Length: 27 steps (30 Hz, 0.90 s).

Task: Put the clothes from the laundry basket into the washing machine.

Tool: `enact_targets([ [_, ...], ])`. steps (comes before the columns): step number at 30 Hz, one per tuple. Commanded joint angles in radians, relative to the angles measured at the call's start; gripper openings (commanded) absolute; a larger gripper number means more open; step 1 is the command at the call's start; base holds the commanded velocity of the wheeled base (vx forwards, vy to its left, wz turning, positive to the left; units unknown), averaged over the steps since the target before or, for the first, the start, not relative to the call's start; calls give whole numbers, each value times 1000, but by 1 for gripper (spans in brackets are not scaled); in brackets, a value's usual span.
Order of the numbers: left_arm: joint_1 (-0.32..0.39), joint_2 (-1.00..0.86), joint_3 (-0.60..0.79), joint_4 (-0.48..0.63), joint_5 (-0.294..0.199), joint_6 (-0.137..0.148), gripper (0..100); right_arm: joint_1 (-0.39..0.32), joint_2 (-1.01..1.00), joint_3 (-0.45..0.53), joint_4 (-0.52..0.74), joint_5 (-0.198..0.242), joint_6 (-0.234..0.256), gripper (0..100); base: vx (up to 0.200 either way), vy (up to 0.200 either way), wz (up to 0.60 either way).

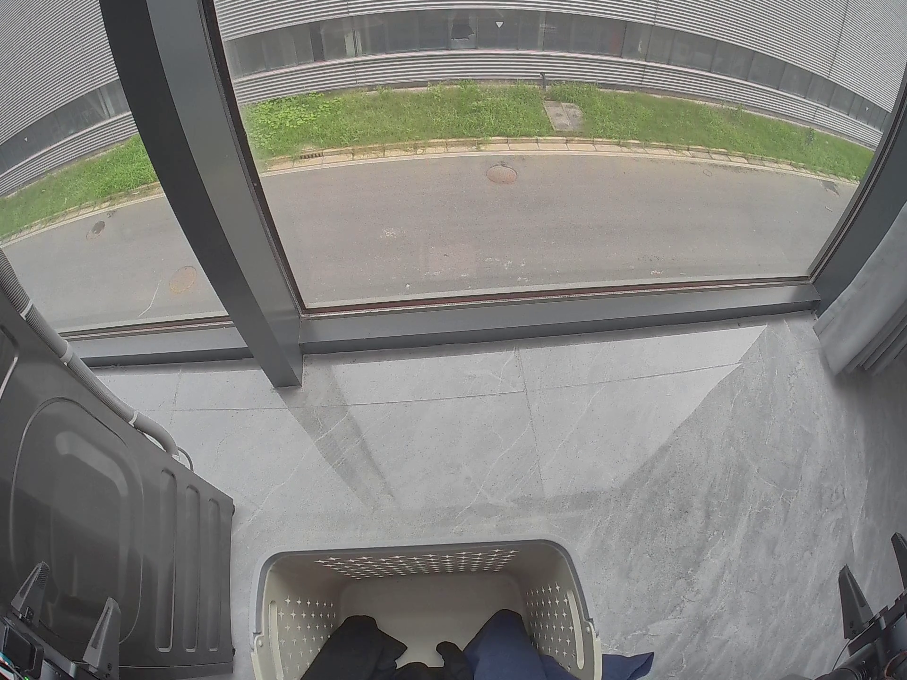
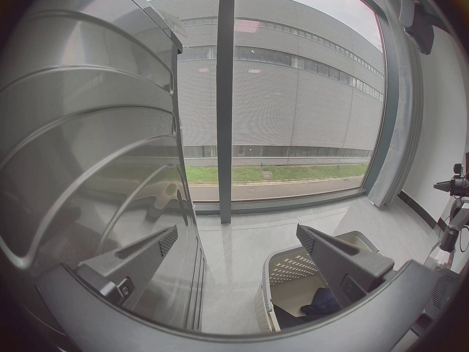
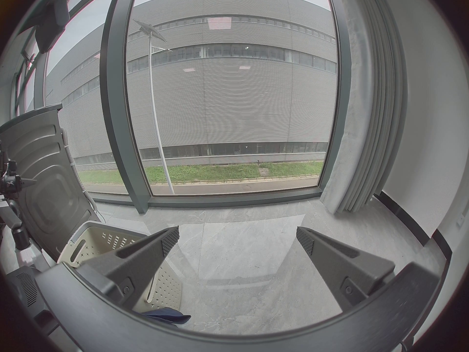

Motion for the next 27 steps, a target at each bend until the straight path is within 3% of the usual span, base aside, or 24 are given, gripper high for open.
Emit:
enact_targets([
  [1, 0, -17, 18, -1, 0, -1, 100, 1, -13, 18, 0, 0, 0, 100, 0, 0, 0],
  [27, 0, -17, 18, -1, 0, -1, 100, 1, -13, 18, 0, 0, 0, 100, 0, 0, 0],
])
